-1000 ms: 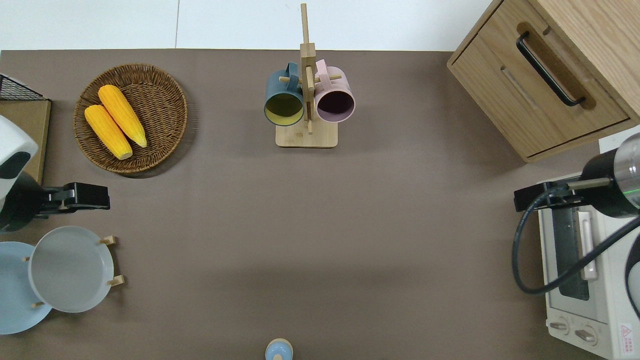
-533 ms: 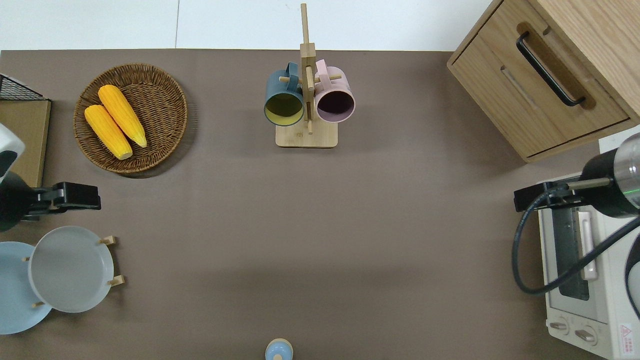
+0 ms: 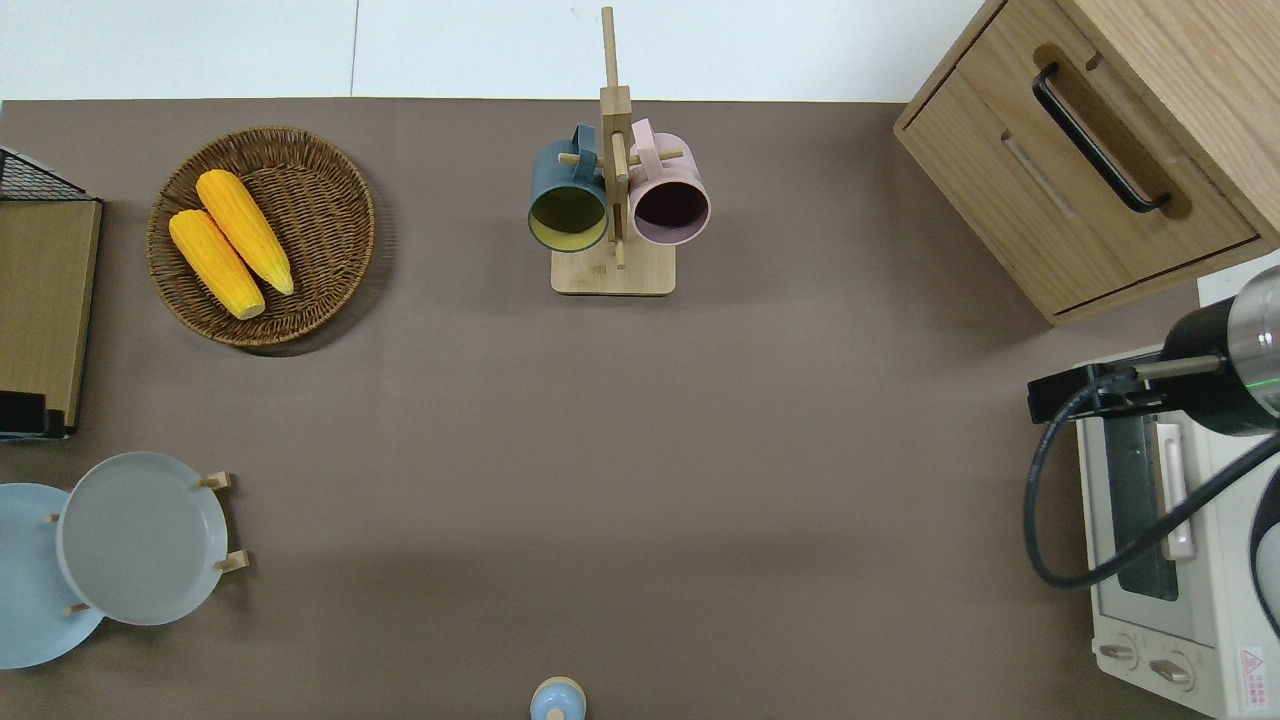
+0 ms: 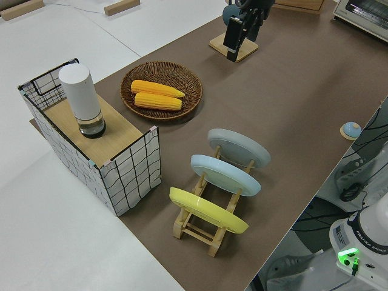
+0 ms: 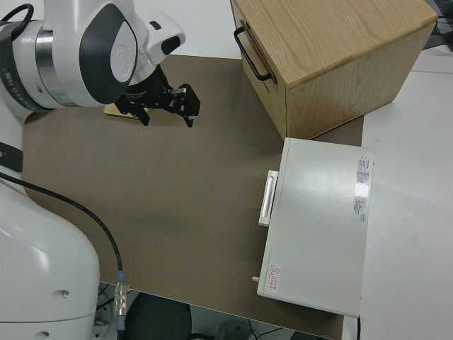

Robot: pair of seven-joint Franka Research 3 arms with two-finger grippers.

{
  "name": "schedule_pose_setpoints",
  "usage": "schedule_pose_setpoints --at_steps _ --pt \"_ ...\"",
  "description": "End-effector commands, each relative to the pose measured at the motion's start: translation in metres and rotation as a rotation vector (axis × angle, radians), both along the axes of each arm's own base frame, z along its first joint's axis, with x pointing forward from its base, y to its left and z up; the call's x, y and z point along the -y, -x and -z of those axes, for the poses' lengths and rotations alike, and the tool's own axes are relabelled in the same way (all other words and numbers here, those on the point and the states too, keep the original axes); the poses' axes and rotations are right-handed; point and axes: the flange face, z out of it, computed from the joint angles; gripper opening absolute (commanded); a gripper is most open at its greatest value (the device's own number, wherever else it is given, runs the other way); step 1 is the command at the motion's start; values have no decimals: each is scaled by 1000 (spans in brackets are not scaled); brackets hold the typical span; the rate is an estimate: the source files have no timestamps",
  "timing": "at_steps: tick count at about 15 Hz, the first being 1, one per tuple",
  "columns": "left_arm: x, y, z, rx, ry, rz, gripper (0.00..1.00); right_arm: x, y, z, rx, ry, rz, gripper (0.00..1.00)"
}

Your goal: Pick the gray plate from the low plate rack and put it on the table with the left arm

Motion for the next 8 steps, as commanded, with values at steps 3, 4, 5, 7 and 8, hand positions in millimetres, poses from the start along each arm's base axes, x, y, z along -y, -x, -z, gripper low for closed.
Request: schedule_pose_setpoints --at_steps 3,4,5,7,8 --pt "-38 17 3 -32 -37 -26 993 0 2 -3 -7 -5 2 987" --pt "-41 19 7 -40 -40 -28 991 0 2 -3 -7 -5 0 990" --pt "-42 22 8 -45 -47 -27 991 0 2 -3 -7 -5 0 987" --pt "-43 29 16 -62 -61 -25 991 0 2 -3 -7 -5 2 990" --pt "-43 32 21 -64 -61 -21 989 0 2 -3 -7 -5 0 987"
